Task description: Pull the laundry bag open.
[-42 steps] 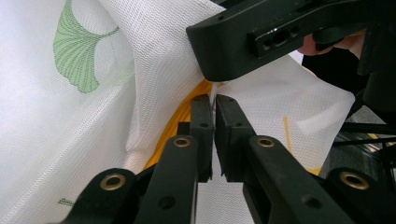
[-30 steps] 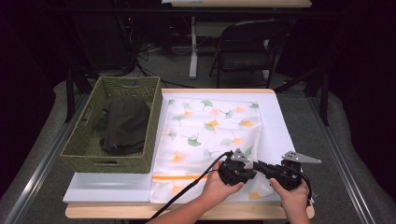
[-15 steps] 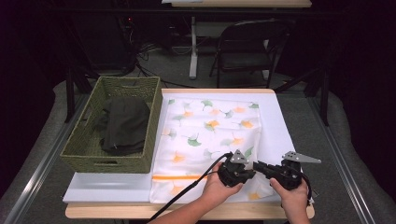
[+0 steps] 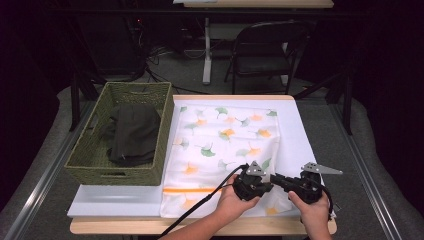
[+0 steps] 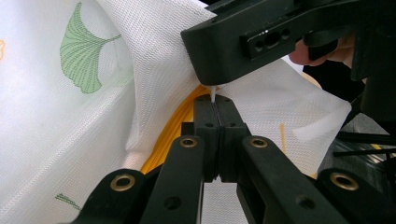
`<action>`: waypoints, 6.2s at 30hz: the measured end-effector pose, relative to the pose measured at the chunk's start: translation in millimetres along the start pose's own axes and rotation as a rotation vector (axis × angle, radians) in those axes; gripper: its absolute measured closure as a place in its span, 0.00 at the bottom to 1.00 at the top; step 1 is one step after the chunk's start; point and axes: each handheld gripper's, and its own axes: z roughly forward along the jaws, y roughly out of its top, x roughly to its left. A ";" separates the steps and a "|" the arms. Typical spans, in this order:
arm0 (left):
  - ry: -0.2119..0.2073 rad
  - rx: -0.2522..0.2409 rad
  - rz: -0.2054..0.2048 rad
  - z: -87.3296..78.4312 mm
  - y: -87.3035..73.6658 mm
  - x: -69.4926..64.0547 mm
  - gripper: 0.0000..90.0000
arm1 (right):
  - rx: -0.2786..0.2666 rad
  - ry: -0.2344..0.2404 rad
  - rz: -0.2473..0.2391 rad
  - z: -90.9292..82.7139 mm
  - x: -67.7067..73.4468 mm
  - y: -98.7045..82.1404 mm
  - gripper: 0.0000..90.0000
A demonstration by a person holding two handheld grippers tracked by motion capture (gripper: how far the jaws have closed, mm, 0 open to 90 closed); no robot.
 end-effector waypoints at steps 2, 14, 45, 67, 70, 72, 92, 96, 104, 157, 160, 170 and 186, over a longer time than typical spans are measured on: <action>0.007 0.002 -0.002 0.2 -0.3 -0.4 1.00 | 0.001 0.000 0.007 0.1 -0.5 -0.4 0.91; -0.005 0.003 -0.011 1.0 -1.2 0.8 1.00 | -0.001 0.001 0.026 0.9 -3.6 -1.8 0.90; 0.032 0.027 -0.030 2.7 -4.0 2.5 1.00 | 0.017 -0.014 0.000 3.1 -2.7 -3.3 0.91; 0.037 0.026 -0.021 -0.4 -6.8 4.5 1.00 | 0.035 -0.014 -0.007 4.2 -4.9 -4.7 0.92; 0.042 0.026 -0.023 -1.9 -6.4 3.9 1.00 | 0.033 -0.014 -0.012 3.3 -4.0 -4.2 0.92; 0.040 0.023 -0.025 -2.5 -6.2 4.0 1.00 | 0.036 -0.016 -0.018 2.7 -3.0 -3.9 0.93; 0.051 0.023 -0.072 -8.8 -9.9 9.6 1.00 | 0.003 -0.067 -0.090 -3.0 7.8 -0.5 0.94; 0.078 0.042 -0.092 -12.1 -16.1 16.8 1.00 | -0.010 -0.072 -0.082 -7.9 5.5 0.1 0.94; 0.108 0.045 -0.122 -22.8 -27.6 28.6 1.00 | -0.017 -0.077 -0.056 -12.4 0.8 -0.3 0.94; 0.308 0.063 -0.208 -148.0 -98.7 71.8 1.00 | -0.027 -0.073 -0.033 -12.3 -0.1 -3.7 0.93; 0.314 0.065 -0.204 -152.0 -99.7 70.7 1.00 | -0.033 -0.068 -0.024 -13.6 -0.7 -3.9 0.93; 0.318 0.071 -0.183 -157.7 -101.2 67.1 1.00 | -0.046 -0.067 -0.015 -14.2 -1.4 -4.0 0.93; 0.323 0.057 -0.215 -167.5 -106.9 67.6 1.00 | -0.048 -0.075 -0.016 -15.1 -2.1 -3.7 0.93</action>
